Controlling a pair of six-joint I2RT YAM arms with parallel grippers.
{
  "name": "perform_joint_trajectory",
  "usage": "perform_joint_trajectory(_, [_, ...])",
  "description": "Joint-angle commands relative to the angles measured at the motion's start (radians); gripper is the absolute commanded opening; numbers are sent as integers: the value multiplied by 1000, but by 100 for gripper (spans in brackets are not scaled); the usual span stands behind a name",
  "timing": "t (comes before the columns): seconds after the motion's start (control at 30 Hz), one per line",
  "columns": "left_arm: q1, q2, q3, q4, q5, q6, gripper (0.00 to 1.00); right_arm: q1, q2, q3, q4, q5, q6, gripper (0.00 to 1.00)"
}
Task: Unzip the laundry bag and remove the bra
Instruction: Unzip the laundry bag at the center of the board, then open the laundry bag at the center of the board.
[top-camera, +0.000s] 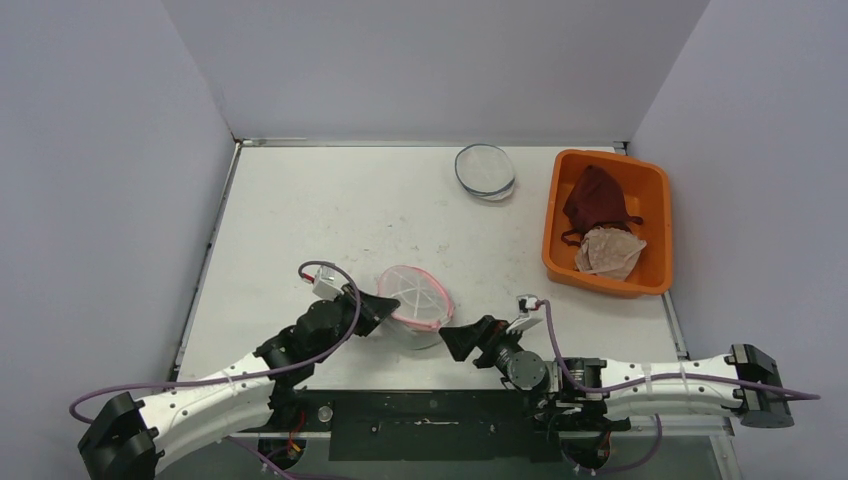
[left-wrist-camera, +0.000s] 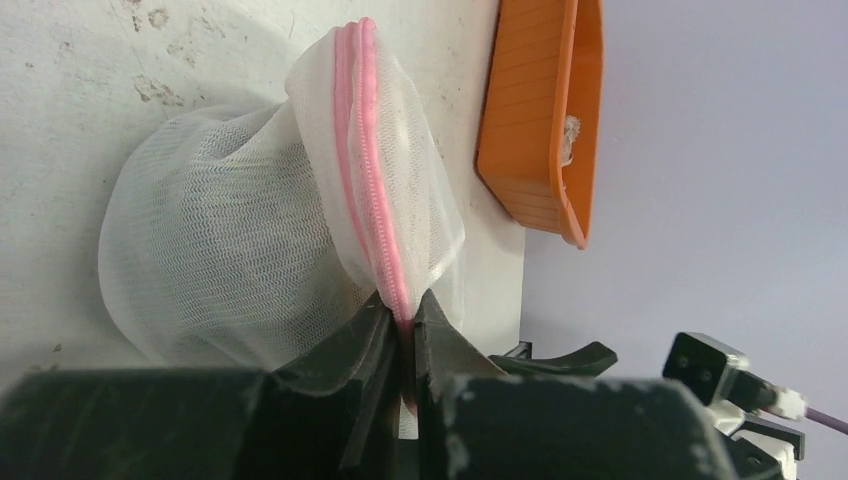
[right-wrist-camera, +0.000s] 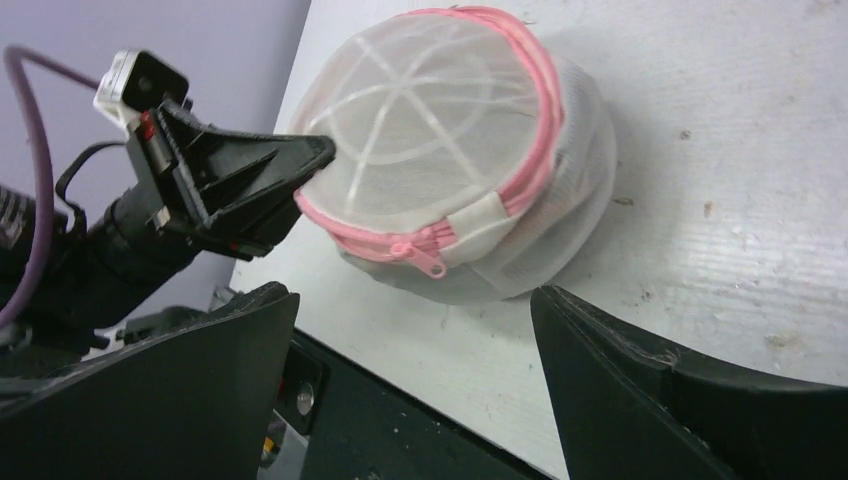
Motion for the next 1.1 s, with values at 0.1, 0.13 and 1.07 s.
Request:
perform_joint_trajectory(0.1, [-43,42,-47,191,-125,25,0,-5,6,-74,117,171,308,90])
perform_joint_trajectory(0.13, [-52,46,-52,206,-137,25,0,-3,16,-69,115,178,321,90])
perform_joint_trajectory(1.07, [-208,78,-85,265,-306,66,0,-200,481,-23,559,-156,405,74])
